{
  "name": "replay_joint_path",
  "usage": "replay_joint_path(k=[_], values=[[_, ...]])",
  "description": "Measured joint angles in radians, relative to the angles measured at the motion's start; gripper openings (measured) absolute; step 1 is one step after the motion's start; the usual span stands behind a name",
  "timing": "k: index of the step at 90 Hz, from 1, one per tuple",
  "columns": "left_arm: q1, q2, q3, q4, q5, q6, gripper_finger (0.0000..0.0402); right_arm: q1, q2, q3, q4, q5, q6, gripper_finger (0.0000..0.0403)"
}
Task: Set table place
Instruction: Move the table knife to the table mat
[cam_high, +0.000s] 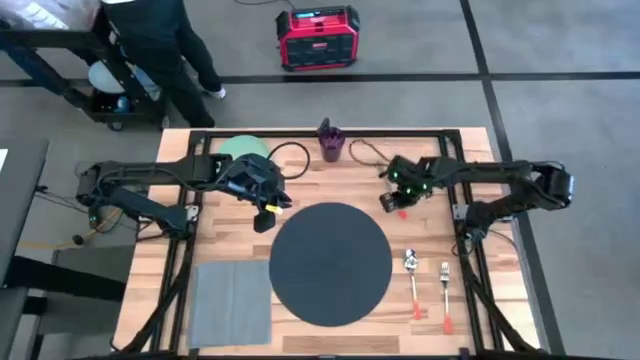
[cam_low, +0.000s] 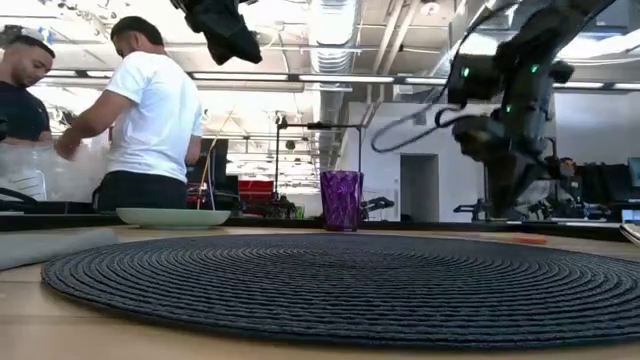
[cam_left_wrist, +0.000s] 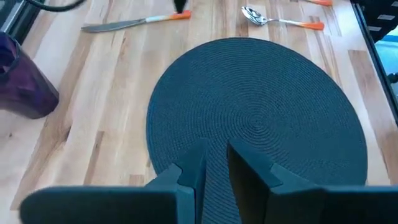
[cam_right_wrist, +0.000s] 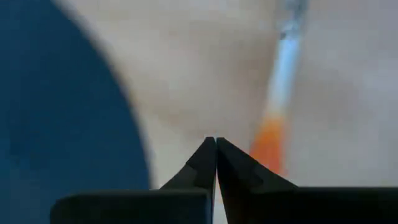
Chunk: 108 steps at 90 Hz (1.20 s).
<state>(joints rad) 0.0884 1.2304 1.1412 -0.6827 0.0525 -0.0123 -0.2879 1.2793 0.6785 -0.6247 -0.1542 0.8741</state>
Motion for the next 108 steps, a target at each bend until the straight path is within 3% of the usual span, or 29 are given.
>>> replay_joint_path(k=[12, 21, 27, 42, 78, 108], values=[[0.0, 0.0, 0.0, 0.0, 0.0, 0.006, 0.0047, 0.171, -0.018, 0.002, 0.04, 0.136, 0.107, 0.0], [0.0, 0.0, 0.0, 0.0, 0.0, 0.019, 0.0047, 0.186, -0.02, 0.002, 0.04, 0.263, 0.12, 0.0001], [0.0, 0.0, 0.0, 0.001, 0.0, 0.019, 0.0047, 0.148, -0.008, 0.003, 0.036, 0.252, 0.077, 0.0005], [0.0, 0.0, 0.0, 0.001, -0.001, 0.04, 0.0047, 0.012, 0.038, 0.003, 0.017, 0.114, -0.086, 0.0048], [0.0, 0.0, 0.0, -0.001, 0.0, 0.025, 0.0047, -0.248, 0.083, 0.004, 0.002, 0.075, -0.276, 0.0199], [0.0, 0.0, 0.0, 0.0, -0.001, 0.016, 0.0047, -0.234, 0.295, 0.018, 0.07, 0.088, -0.298, 0.0201]])
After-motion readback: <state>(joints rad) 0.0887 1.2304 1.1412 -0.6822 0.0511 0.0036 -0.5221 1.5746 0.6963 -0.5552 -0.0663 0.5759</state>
